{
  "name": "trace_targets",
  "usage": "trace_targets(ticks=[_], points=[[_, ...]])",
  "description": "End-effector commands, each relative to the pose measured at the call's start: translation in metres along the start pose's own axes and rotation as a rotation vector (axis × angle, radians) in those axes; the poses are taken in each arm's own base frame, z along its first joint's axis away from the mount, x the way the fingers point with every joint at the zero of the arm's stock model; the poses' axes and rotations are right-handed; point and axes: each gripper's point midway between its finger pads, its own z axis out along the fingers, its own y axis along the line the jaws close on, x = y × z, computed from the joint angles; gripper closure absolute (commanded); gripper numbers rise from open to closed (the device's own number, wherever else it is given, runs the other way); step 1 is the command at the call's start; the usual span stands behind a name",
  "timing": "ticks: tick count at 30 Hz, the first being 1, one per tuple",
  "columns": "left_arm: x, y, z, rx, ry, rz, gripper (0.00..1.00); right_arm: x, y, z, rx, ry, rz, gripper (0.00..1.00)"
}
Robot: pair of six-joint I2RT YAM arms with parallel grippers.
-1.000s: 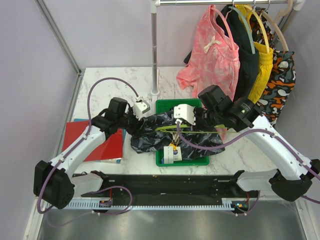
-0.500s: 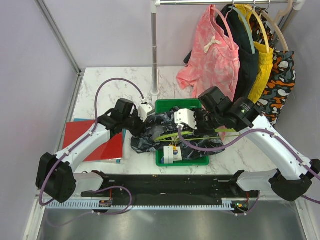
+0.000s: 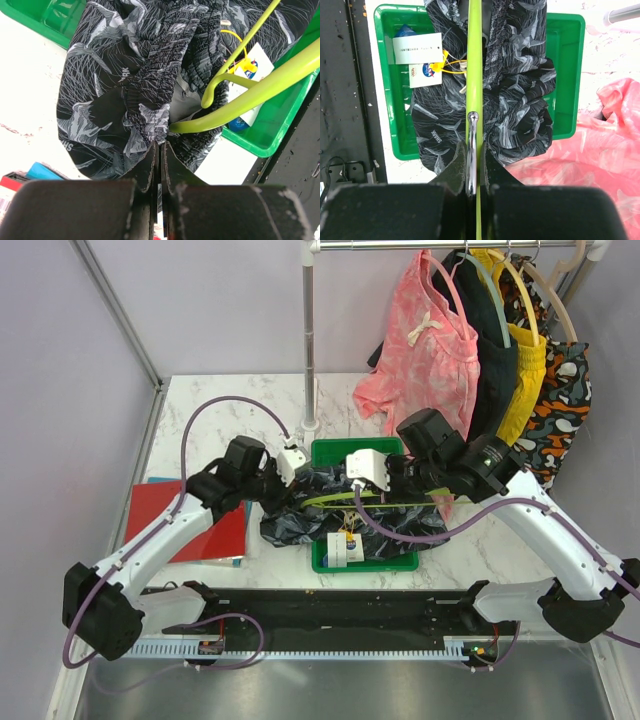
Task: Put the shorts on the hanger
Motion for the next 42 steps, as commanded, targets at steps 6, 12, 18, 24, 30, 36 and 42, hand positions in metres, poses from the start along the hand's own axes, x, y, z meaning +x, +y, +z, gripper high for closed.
trace_targets(ticks=[6, 12, 18, 24, 30, 36, 42], points=[[-0.038, 0.000, -0.021, -0.005, -0.069, 0.083, 0.98, -0.018, -0.015, 0.010, 0.050, -0.097, -0.061, 1.00], [-0.038, -0.009, -0.027, 0.031, -0.067, 0.131, 0.98, -0.034, -0.025, 0.026, 0.119, -0.221, -0.097, 1.00], [-0.052, -0.019, -0.035, 0.062, -0.092, 0.135, 0.98, -0.035, -0.026, 0.048, 0.092, -0.245, -0.112, 1.00], [-0.062, -0.027, -0.032, 0.080, -0.085, 0.129, 0.98, -0.051, -0.029, 0.062, 0.085, -0.330, -0.104, 1.00], [-0.065, -0.026, -0.034, 0.085, -0.083, 0.072, 0.75, -0.059, -0.025, 0.070, 0.041, -0.377, -0.106, 1.00], [-0.066, -0.011, -0.086, 0.104, -0.233, 0.072, 0.34, -0.059, -0.018, 0.068, 0.029, -0.410, -0.124, 1.00], [-0.023, -0.022, -0.096, 0.054, -0.247, 0.347, 0.27, -0.057, -0.021, 0.067, 0.024, -0.417, -0.130, 1.00]])
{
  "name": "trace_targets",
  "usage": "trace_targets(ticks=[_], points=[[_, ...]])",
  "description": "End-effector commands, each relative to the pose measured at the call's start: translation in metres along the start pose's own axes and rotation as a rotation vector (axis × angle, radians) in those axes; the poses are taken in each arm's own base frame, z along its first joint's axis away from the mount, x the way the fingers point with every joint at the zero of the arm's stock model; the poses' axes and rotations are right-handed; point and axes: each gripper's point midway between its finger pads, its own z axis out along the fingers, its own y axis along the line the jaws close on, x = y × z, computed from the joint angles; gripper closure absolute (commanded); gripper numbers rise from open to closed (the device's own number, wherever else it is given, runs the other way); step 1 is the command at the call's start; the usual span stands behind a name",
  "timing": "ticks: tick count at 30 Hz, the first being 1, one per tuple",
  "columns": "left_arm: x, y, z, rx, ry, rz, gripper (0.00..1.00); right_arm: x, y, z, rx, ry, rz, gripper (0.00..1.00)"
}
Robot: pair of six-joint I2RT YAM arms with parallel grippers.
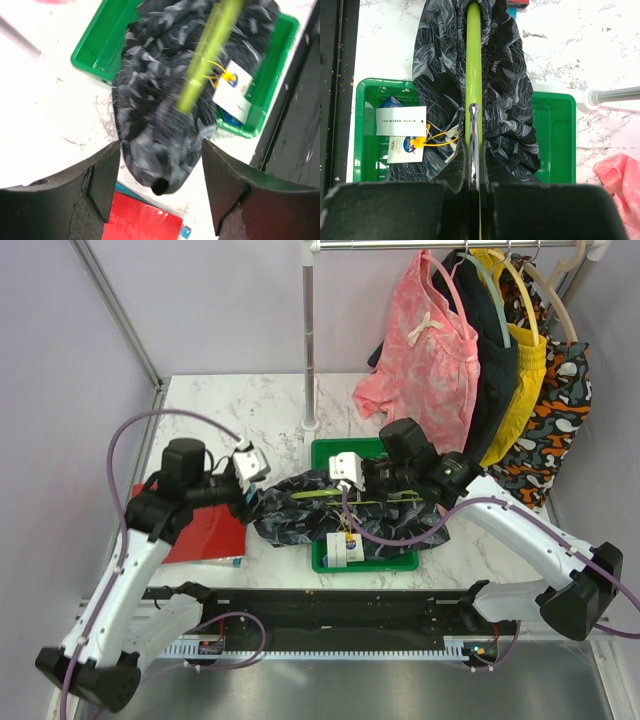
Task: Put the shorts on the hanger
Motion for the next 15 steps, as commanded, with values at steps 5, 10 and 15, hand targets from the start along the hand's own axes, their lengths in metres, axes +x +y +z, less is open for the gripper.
trace_targets(ticks=[5, 10, 15], points=[[0.019, -0.024, 0.003, 0.097, -0.078, 0.300, 0.21, -0.033, -0.009, -0.008, 0.011, -0.143, -0.094, 1.00], [0.006, -0.013, 0.015, 0.097, -0.119, 0.379, 0.15, -0.036, -0.006, -0.010, -0.005, -0.152, -0.114, 1.00], [0.025, -0.024, 0.038, 0.164, -0.049, 0.417, 0.18, -0.041, -0.006, -0.012, -0.011, -0.166, -0.135, 1.00]])
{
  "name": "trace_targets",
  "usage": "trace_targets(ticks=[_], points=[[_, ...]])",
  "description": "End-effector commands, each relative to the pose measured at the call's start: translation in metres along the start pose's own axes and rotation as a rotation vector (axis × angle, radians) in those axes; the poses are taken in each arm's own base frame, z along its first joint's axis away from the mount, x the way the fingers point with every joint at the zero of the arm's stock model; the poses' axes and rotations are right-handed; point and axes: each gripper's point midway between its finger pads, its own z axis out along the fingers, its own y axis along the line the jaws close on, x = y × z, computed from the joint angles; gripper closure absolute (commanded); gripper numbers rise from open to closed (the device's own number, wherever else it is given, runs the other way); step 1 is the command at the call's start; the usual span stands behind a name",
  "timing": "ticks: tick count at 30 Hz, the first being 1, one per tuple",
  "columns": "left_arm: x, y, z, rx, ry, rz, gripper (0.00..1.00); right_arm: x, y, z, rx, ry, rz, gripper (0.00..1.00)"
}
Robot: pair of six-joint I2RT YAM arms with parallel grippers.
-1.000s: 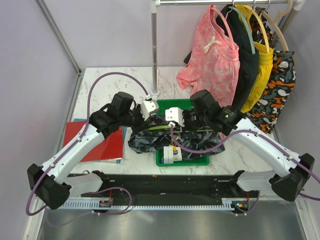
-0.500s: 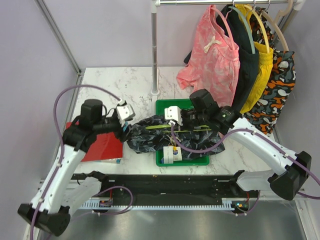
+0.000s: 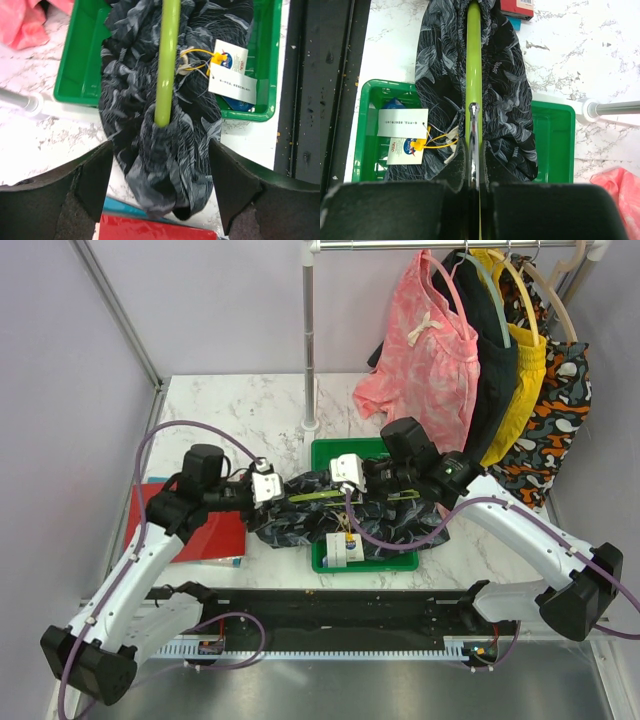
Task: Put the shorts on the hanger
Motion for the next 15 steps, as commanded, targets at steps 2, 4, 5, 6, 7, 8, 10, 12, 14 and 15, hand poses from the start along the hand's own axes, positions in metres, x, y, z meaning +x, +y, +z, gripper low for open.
trace_targets(ticks=[2, 4, 5, 6, 7, 8, 10, 12, 14, 15], points=[[0.010, -0.008, 0.030, 0.077, 0.038, 0.119, 0.27, -0.040, -0.012, -0.012, 0.028, -0.136, -0.111, 1.00], [0.014, -0.013, 0.036, 0.094, 0.060, 0.120, 0.48, -0.045, -0.014, -0.013, 0.031, -0.150, -0.112, 1.00], [0.009, -0.013, 0.042, 0.093, 0.047, 0.128, 0.56, -0.046, -0.014, -0.013, 0.029, -0.155, -0.108, 1.00], [0.009, -0.012, 0.044, 0.086, 0.048, 0.122, 0.65, -0.048, -0.014, -0.014, 0.032, -0.160, -0.105, 1.00], [0.007, -0.012, 0.045, 0.078, 0.043, 0.090, 0.87, -0.049, -0.016, -0.015, 0.043, -0.164, -0.102, 1.00], [0.003, -0.008, 0.047, 0.061, 0.034, 0.078, 0.97, -0.050, -0.017, -0.016, 0.051, -0.163, -0.091, 1.00], [0.004, -0.002, 0.046, 0.023, 0.050, 0.024, 0.98, -0.049, -0.019, -0.020, 0.081, -0.152, -0.052, 0.97], [0.006, 0.004, 0.044, -0.002, 0.060, -0.021, 0.98, -0.044, -0.021, -0.026, 0.113, -0.141, 0.026, 0.80], [0.007, 0.015, 0.039, -0.038, 0.058, -0.116, 0.98, -0.039, -0.035, -0.039, 0.200, -0.120, 0.081, 0.33], [0.008, 0.020, 0.038, -0.049, 0.057, -0.148, 0.98, -0.041, -0.042, -0.046, 0.239, -0.120, 0.112, 0.24]])
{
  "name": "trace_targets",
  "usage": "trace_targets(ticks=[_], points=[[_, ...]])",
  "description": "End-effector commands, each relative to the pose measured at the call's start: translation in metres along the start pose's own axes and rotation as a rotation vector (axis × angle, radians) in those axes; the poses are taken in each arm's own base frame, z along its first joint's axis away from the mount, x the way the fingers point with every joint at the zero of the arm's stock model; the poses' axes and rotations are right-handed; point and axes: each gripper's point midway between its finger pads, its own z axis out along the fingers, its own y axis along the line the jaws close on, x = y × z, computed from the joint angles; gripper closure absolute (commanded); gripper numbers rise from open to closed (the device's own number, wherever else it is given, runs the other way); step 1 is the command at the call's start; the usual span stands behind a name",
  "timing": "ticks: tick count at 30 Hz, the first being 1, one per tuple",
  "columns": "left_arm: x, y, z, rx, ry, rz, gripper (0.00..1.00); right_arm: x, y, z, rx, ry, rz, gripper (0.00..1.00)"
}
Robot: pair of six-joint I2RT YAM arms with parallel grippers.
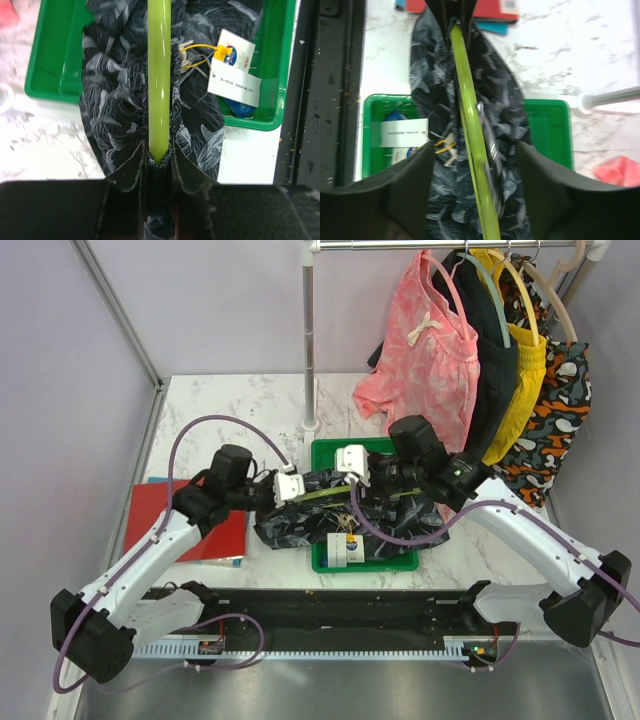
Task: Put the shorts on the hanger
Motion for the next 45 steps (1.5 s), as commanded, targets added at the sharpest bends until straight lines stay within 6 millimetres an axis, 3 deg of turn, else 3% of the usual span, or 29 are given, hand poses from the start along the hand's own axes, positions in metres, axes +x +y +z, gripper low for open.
trace_targets(ticks=[1, 3, 5, 6, 10, 14, 15, 17, 18, 19, 22, 23, 24, 26, 30, 39, 45], points=[[-0.008, 0.032, -0.009, -0.109, -0.024, -0.206, 0.98, -0.040, -0.046, -0.046, 0.253, -0.106, 0.081, 0.17], [-0.003, 0.042, -0.013, -0.137, -0.019, -0.264, 0.98, -0.039, -0.063, -0.069, 0.331, -0.116, 0.123, 0.13], [-0.001, 0.044, -0.012, -0.146, -0.015, -0.322, 0.98, -0.040, -0.067, -0.092, 0.389, -0.135, 0.147, 0.10], [0.000, 0.045, -0.011, -0.149, -0.011, -0.340, 0.98, -0.044, -0.063, -0.102, 0.405, -0.143, 0.129, 0.10], [0.004, 0.051, -0.008, -0.151, -0.016, -0.522, 0.98, -0.017, -0.034, -0.112, 0.386, -0.050, 0.138, 0.21], [0.006, 0.052, -0.002, -0.121, -0.032, -0.630, 0.98, 0.040, -0.008, -0.094, 0.329, 0.104, 0.180, 0.32], [0.005, 0.051, -0.001, -0.114, -0.037, -0.647, 0.98, 0.067, -0.002, -0.085, 0.316, 0.178, 0.177, 0.34], [0.004, 0.052, 0.001, -0.105, -0.044, -0.665, 0.98, 0.086, -0.007, -0.076, 0.348, 0.215, 0.151, 0.39], [0.004, 0.052, 0.002, -0.100, -0.046, -0.682, 0.98, 0.109, -0.002, -0.066, 0.355, 0.256, 0.160, 0.42], [0.003, 0.052, 0.002, -0.098, -0.046, -0.687, 0.98, 0.110, -0.021, -0.066, 0.450, 0.253, 0.115, 0.38], [0.005, 0.051, 0.005, -0.075, -0.040, -0.721, 0.98, 0.124, -0.026, -0.043, 0.512, 0.255, 0.042, 0.27], [0.006, 0.051, 0.006, -0.070, -0.038, -0.731, 0.98, 0.124, -0.022, -0.033, 0.499, 0.249, 0.018, 0.27], [0.007, 0.050, 0.006, -0.063, -0.033, -0.743, 0.98, 0.137, -0.015, -0.022, 0.493, 0.281, 0.016, 0.26], [0.009, 0.051, 0.008, -0.056, -0.028, -0.762, 0.98, 0.134, -0.018, -0.010, 0.529, 0.276, -0.023, 0.23], [0.007, 0.051, 0.010, -0.042, -0.031, -0.777, 0.98, 0.160, -0.002, 0.016, 0.477, 0.340, -0.080, 0.19], [0.010, 0.051, 0.006, -0.063, -0.026, -0.777, 0.98, 0.186, -0.015, 0.035, 0.509, 0.436, -0.187, 0.17], [0.010, 0.051, 0.002, -0.066, -0.026, -0.769, 0.98, 0.191, -0.018, 0.030, 0.534, 0.469, -0.258, 0.18]])
